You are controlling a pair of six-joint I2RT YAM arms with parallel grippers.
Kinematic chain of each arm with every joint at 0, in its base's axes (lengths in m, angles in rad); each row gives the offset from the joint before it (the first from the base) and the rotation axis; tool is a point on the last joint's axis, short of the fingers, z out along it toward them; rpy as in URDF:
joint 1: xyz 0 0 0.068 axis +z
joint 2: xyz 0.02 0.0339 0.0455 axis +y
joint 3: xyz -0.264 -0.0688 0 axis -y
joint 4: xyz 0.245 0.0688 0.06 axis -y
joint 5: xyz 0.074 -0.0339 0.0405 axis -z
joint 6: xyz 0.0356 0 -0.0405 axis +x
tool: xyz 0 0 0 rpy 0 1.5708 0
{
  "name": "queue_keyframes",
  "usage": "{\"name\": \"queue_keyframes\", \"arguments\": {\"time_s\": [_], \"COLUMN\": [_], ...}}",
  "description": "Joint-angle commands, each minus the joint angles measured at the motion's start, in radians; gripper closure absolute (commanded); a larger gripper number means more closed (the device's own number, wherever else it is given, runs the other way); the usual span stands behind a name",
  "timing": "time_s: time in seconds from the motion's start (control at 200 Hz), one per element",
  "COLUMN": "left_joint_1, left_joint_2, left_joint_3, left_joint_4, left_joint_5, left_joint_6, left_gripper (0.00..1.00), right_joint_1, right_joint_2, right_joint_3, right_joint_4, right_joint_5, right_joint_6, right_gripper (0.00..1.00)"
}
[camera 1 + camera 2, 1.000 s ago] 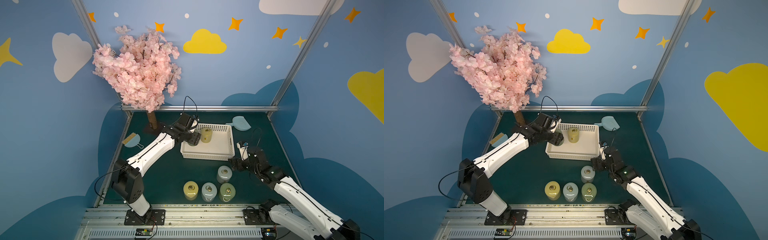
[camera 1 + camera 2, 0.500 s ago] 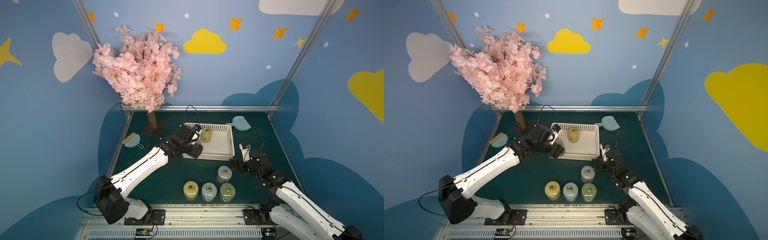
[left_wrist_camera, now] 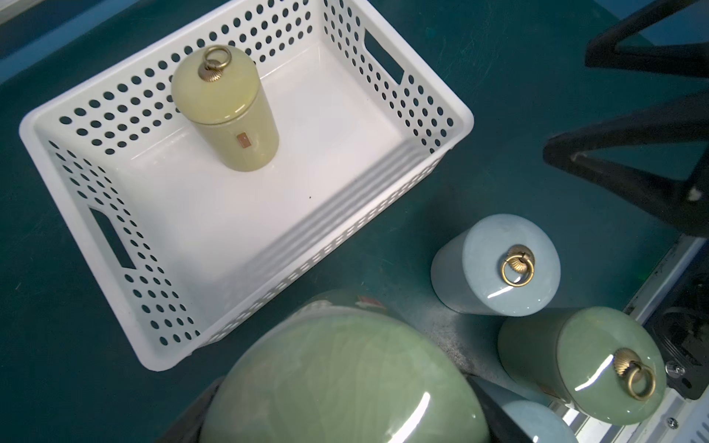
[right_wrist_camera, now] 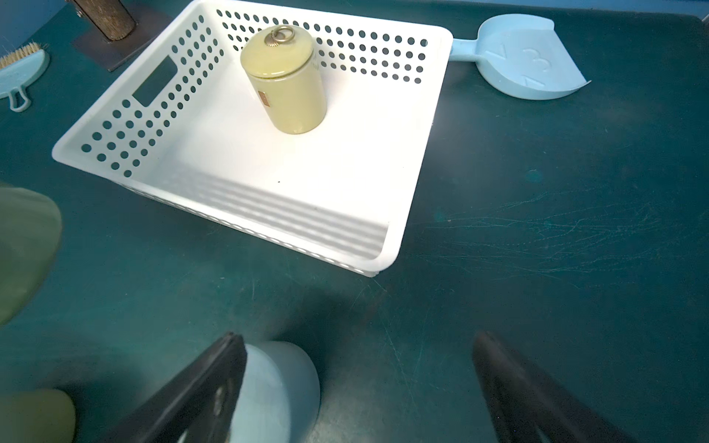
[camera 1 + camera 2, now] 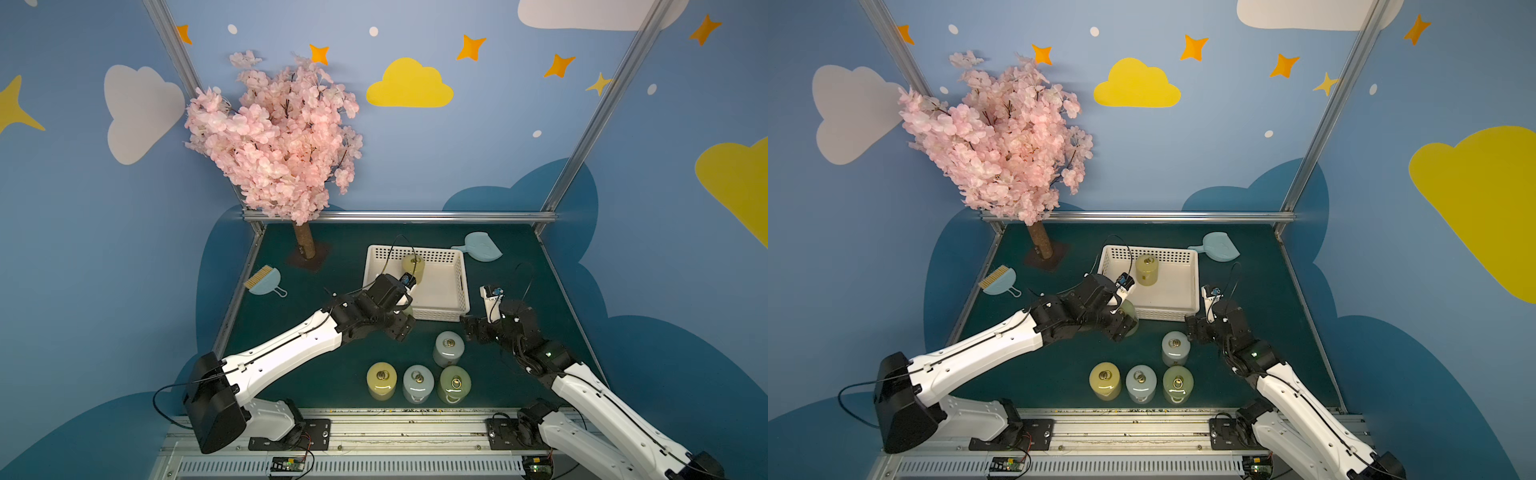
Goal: Take the tea canister out of the basket
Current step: Place the tea canister at the center of the board.
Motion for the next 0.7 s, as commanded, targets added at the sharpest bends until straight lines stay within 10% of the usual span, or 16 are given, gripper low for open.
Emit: {"name": "queue_keyframes", "arguments": {"time_s": [0.0,0.696], "left_joint_1": [-0.024,-0.127], "left_joint_2": [-0.009,0.166], "left_joint_3": [0.003,-0.029], "left_joint_4": [0.109,0.214], "left_joint_5": [-0.027,-0.068], "left_joint_6": [-0.025,-0.086], "left_gripper": [0.50,0.50], "right_joint_1": [-0.004,-0.005], "right_joint_2": [-0.025,-0.042], "right_joint_3": [-0.014,-0.023], "right_joint_4": [0.023,0.027], "right_joint_5": [0.018,0.022], "right_joint_6": [0.011,0.012], "right_gripper": [0.02,0.02]}}
